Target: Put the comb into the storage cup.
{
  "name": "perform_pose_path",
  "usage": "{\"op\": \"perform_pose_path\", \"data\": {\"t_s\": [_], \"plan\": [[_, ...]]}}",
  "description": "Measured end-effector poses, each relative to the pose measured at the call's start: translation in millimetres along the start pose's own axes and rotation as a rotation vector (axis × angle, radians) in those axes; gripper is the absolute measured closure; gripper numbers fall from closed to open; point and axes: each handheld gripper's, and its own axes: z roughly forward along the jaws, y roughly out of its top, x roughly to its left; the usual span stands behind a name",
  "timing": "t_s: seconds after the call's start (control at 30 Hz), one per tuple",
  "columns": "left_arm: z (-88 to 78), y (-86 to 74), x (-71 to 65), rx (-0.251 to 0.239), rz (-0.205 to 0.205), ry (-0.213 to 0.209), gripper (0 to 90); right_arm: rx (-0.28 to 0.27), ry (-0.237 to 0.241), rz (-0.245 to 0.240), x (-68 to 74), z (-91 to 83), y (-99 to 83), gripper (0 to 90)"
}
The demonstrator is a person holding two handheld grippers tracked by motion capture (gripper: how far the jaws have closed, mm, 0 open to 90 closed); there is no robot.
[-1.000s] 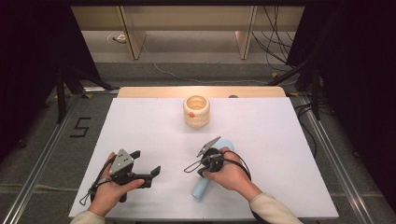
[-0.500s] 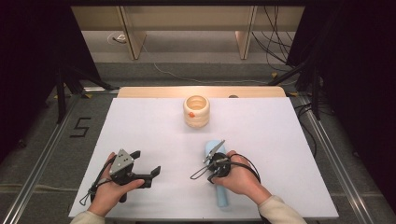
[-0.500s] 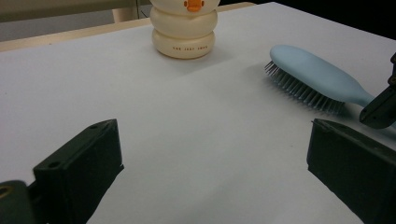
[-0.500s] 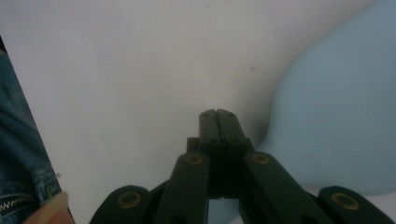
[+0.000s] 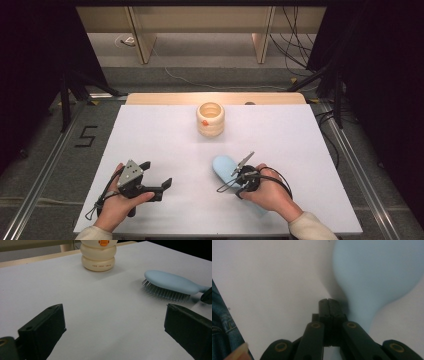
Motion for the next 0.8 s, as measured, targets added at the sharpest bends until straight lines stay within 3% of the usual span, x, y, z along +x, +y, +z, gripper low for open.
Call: {"op": "perform_pose_path", "data": {"t_s": [0.2,0.43,0.8], "plan": [[0.6,0.1,-0.5,0.001,0.002,0.0,3.0,-0.002,-0.01,0.035,-14.5,-4.6,-15.1,90.0],[0.5,0.0,-0.2,0.001,0.001,-0.001,3.1,-0.01,-0.02,0.066,-24.1,-9.4,-20.6,90.0],[0.9,0.1,-0.6,0.0,-0.001,-0.002,3.1,-0.006,-0.044,0.083,-29.5,-9.4,-22.8,90.0]]}}
